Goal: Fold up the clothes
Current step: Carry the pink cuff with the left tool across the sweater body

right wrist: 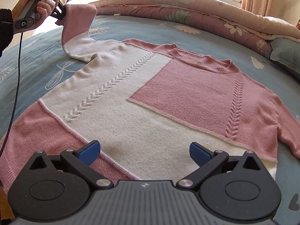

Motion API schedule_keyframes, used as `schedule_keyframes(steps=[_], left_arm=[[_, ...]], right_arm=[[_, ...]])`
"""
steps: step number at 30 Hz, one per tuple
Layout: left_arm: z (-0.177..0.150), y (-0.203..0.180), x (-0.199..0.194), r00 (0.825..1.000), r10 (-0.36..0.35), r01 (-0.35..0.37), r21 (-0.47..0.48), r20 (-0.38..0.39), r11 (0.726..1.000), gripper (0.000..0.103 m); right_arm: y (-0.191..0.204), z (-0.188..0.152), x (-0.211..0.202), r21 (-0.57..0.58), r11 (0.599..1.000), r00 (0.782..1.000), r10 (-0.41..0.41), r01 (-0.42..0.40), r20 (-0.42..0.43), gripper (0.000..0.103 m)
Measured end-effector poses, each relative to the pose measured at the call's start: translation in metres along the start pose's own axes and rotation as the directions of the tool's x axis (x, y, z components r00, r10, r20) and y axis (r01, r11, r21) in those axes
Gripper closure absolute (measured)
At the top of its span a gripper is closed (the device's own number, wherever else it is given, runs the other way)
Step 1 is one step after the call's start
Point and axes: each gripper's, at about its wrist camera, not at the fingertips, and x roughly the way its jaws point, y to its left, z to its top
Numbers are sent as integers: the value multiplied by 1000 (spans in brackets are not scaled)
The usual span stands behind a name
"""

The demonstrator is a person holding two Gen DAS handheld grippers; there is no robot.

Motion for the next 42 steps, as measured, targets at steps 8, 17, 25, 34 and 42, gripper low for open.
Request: schedule_keyframes(steps=[8, 17, 25, 34, 42], left_arm=[[-27, -31, 27, 997, -29, 29, 5, -70, 1000, 1], [-57, -63, 57, 988, -56, 59, 19, -141, 998, 1], [-76, -88, 75, 982, -71, 77, 26, -175, 997, 1], [-99, -112, 100, 965, -40, 56, 55, -258, 997, 1], [-120, -133, 120, 950, 2, 33, 107, -312, 994, 1]], right_arm=[[-4, 3, -7, 17, 1000, 1000, 1, -1, 17, 0], [-7, 4, -13, 31, 1000, 1000, 7, -7, 19, 0], [-16, 0, -13, 61, 998, 1000, 2, -1, -21, 0], [-35, -11, -13, 120, 993, 996, -6, 17, -92, 0], [-41, -13, -21, 135, 984, 981, 134, -115, -139, 0]])
